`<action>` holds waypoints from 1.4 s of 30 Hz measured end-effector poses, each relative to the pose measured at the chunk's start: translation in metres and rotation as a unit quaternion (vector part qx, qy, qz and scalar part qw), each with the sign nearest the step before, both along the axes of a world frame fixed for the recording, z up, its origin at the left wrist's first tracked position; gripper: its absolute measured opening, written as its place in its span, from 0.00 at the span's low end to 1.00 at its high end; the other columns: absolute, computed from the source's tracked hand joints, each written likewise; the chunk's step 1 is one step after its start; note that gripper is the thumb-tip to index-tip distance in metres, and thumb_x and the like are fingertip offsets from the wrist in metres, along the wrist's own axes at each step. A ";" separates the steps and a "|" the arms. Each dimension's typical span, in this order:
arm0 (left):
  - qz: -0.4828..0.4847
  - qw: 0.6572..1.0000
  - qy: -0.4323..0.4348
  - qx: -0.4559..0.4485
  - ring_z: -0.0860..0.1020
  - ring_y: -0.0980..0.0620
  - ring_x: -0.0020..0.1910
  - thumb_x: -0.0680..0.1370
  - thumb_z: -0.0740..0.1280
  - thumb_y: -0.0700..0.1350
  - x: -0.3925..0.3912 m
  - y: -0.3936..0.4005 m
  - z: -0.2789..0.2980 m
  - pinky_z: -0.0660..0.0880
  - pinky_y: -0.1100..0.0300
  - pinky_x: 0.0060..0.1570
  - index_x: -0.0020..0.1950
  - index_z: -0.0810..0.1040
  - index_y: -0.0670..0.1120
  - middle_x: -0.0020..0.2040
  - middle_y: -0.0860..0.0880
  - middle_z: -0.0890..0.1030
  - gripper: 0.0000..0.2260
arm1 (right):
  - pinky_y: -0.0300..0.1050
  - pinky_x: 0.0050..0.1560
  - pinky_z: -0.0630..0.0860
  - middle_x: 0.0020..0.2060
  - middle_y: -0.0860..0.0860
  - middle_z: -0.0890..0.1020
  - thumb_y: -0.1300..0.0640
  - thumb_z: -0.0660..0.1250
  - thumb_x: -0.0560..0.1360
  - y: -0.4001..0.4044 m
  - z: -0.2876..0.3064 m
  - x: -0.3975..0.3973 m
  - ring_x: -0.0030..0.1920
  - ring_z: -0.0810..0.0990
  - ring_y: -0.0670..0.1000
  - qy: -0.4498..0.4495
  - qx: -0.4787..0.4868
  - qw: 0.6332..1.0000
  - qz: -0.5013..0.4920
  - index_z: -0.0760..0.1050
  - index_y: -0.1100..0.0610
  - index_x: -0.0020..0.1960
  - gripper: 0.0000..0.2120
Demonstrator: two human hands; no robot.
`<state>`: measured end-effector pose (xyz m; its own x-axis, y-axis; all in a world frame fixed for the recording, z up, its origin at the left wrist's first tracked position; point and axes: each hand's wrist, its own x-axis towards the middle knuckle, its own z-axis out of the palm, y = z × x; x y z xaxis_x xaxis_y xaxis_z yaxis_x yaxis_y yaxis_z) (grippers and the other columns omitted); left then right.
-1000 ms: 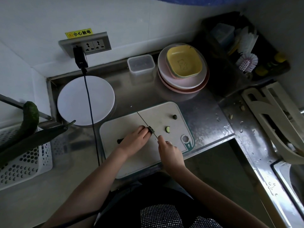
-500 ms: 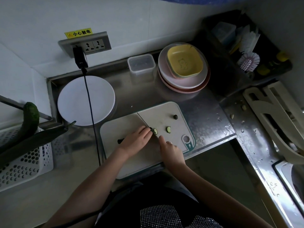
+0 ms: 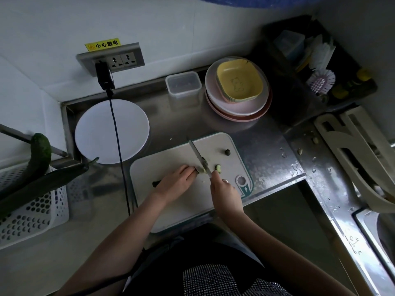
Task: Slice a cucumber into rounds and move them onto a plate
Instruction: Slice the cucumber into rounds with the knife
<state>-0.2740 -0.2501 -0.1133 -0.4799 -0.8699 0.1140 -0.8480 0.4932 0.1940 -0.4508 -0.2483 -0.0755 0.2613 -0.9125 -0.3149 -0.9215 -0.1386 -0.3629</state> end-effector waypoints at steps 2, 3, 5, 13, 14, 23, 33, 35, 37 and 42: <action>0.006 1.000 0.013 0.008 0.71 0.44 0.53 0.65 0.70 0.30 0.000 0.000 -0.004 0.79 0.51 0.28 0.55 0.77 0.36 0.51 0.41 0.77 0.18 | 0.48 0.31 0.70 0.37 0.57 0.76 0.56 0.52 0.82 0.001 0.001 0.001 0.37 0.79 0.61 0.002 -0.003 1.000 0.014 0.63 0.57 0.58 0.07; 0.009 1.000 0.016 0.012 0.70 0.45 0.53 0.65 0.71 0.30 0.001 -0.001 -0.006 0.79 0.51 0.28 0.55 0.77 0.36 0.50 0.41 0.77 0.18 | 0.49 0.32 0.71 0.37 0.56 0.76 0.55 0.51 0.82 0.003 0.000 0.001 0.37 0.79 0.61 0.006 -0.002 1.000 0.021 0.63 0.57 0.58 0.07; 0.008 1.000 0.008 0.019 0.70 0.44 0.52 0.63 0.74 0.30 0.001 -0.001 -0.002 0.78 0.52 0.26 0.54 0.78 0.35 0.49 0.40 0.78 0.20 | 0.49 0.32 0.71 0.36 0.55 0.73 0.55 0.51 0.83 0.008 -0.003 0.003 0.36 0.79 0.60 0.017 0.005 0.999 0.040 0.62 0.56 0.57 0.06; 0.000 0.999 -0.033 -0.004 0.79 0.43 0.44 0.57 0.77 0.31 -0.002 0.001 0.017 0.76 0.57 0.25 0.48 0.81 0.37 0.43 0.42 0.79 0.21 | 0.52 0.36 0.77 0.38 0.55 0.77 0.59 0.54 0.82 0.012 -0.007 0.002 0.37 0.79 0.60 0.041 0.018 0.997 0.065 0.59 0.55 0.56 0.05; 0.000 0.999 -0.036 -0.006 0.79 0.44 0.44 0.57 0.78 0.31 -0.002 0.000 0.017 0.75 0.57 0.26 0.48 0.81 0.37 0.43 0.42 0.79 0.21 | 0.53 0.37 0.78 0.38 0.55 0.76 0.60 0.54 0.81 0.012 -0.008 0.003 0.36 0.79 0.60 0.042 0.017 0.997 0.065 0.58 0.54 0.56 0.06; 0.002 0.999 -0.033 -0.004 0.78 0.43 0.45 0.58 0.78 0.31 0.000 -0.001 0.015 0.77 0.56 0.27 0.49 0.80 0.36 0.43 0.42 0.79 0.20 | 0.55 0.36 0.79 0.35 0.53 0.73 0.63 0.57 0.79 0.011 -0.014 0.004 0.34 0.79 0.60 0.043 0.009 0.997 0.063 0.57 0.53 0.55 0.11; 0.014 1.000 -0.006 -0.022 0.77 0.45 0.48 0.60 0.76 0.33 -0.001 0.000 0.013 0.77 0.57 0.28 0.48 0.81 0.38 0.44 0.43 0.80 0.18 | 0.53 0.37 0.77 0.42 0.56 0.79 0.63 0.56 0.79 0.007 -0.017 0.004 0.40 0.81 0.61 0.066 0.014 0.994 0.085 0.61 0.56 0.61 0.12; 0.016 0.999 0.010 -0.028 0.72 0.45 0.51 0.63 0.72 0.32 0.000 0.000 0.006 0.78 0.55 0.28 0.50 0.80 0.37 0.46 0.41 0.80 0.16 | 0.52 0.38 0.75 0.44 0.57 0.79 0.64 0.56 0.79 0.004 -0.018 0.005 0.42 0.81 0.61 0.075 0.025 0.993 0.086 0.61 0.56 0.62 0.13; 0.017 1.000 0.009 -0.023 0.70 0.45 0.53 0.67 0.66 0.32 0.002 0.000 -0.003 0.79 0.54 0.28 0.53 0.77 0.37 0.48 0.41 0.78 0.15 | 0.52 0.40 0.76 0.46 0.57 0.79 0.64 0.55 0.79 0.000 -0.020 0.006 0.44 0.81 0.61 0.082 0.028 0.992 0.092 0.61 0.56 0.63 0.14; 0.016 1.000 0.003 -0.014 0.70 0.44 0.53 0.66 0.67 0.31 0.003 0.000 -0.010 0.78 0.53 0.24 0.54 0.72 0.38 0.49 0.40 0.77 0.17 | 0.52 0.41 0.75 0.47 0.58 0.80 0.63 0.55 0.79 0.000 -0.019 0.006 0.44 0.81 0.61 0.089 0.029 0.991 0.094 0.62 0.57 0.64 0.14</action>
<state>-0.2706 -0.2498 -0.1229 -0.4505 -0.8816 0.1408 -0.8628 0.4704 0.1852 -0.4447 -0.2479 -0.0946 0.3615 -0.8315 -0.4219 -0.9311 -0.2983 -0.2098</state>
